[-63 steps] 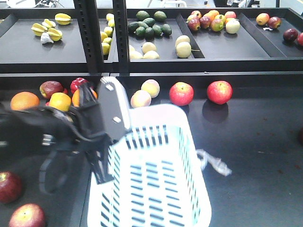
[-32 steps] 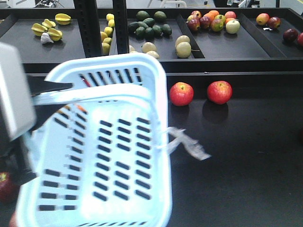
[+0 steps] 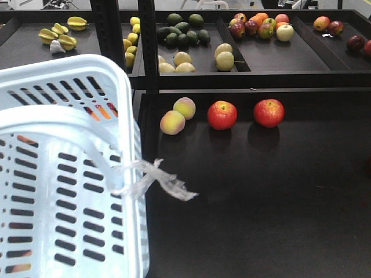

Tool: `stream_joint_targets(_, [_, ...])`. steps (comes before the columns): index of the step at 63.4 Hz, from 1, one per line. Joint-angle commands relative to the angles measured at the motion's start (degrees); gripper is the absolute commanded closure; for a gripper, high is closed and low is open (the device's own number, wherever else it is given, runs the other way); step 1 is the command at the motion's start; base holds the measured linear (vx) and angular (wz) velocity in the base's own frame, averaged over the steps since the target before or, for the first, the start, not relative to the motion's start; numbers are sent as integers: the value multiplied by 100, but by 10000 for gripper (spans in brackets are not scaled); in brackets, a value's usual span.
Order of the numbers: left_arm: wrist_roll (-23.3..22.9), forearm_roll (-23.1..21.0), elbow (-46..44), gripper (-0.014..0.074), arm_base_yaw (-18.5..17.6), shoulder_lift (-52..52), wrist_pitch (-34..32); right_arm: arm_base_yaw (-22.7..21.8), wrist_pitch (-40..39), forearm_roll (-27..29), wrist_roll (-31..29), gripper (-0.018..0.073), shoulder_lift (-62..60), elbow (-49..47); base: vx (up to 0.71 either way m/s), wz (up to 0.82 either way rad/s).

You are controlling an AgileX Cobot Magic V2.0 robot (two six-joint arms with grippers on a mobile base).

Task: Pick three apples into basket with both arms
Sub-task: 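Close the left gripper on the basket handle and lift the basket, then hold the basket up with the left gripper while turning the base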

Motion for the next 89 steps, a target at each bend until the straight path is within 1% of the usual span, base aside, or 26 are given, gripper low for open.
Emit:
stream_joint_targets(1, [-123, 29, -201, 604, -17, -115, -281, 15, -456, -34, -40, 568, -61, 82, 0, 0])
stream_joint_targets(26, [-123, 29, -193, 603, -17, -171, -219, 15, -449, -34, -40, 568, -61, 82, 0, 0])
stream_joint_targets(43, [-123, 22, -193, 604, -17, -171, -50, 15, -449, -34, -40, 568, -61, 82, 0, 0])
stream_joint_targets(89, [-123, 22, -193, 604, -17, -171, -48, 15, -451, -34, -40, 568, -61, 82, 0, 0])
